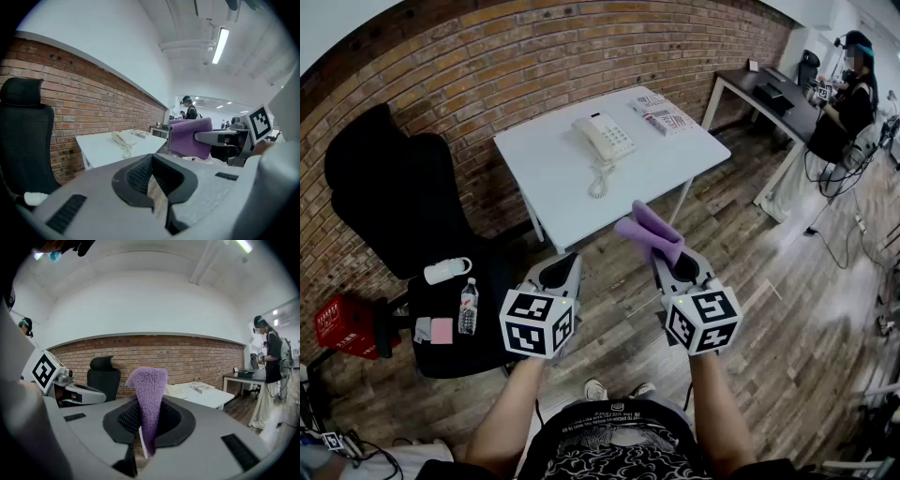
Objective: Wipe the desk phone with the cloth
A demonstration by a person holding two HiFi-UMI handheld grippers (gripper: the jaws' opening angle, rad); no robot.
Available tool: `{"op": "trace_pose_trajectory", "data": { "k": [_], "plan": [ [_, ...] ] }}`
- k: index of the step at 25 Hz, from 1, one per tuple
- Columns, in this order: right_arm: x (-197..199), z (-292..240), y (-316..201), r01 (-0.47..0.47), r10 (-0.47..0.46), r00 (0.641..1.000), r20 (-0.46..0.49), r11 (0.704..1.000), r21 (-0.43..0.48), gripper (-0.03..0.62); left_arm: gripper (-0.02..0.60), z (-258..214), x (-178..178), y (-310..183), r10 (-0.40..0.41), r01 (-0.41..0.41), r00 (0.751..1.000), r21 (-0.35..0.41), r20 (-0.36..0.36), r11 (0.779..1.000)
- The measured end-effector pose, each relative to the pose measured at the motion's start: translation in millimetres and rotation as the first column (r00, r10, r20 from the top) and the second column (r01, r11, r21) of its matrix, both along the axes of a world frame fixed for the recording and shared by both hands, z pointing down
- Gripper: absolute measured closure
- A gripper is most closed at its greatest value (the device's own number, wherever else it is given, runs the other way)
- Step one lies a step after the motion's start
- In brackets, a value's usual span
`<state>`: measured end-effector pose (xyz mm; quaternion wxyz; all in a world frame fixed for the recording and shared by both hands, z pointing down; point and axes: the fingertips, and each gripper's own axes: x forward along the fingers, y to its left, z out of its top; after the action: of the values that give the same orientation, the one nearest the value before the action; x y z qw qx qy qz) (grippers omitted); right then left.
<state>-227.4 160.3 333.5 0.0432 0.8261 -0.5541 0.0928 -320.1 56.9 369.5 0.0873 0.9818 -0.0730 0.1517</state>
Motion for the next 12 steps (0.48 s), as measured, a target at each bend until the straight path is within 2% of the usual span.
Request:
{"op": "trace_pose_trajectory", "data": {
  "k": [12],
  "plan": [
    [17.4, 7.9, -8.9, -0.034, 0.034, 0.999, 0.014, 0.999, -0.001, 0.548, 0.575, 7.6, 15.8, -14.9, 0.006, -0.006, 1.000, -0.014, 0.003, 1.000]
  ]
}}
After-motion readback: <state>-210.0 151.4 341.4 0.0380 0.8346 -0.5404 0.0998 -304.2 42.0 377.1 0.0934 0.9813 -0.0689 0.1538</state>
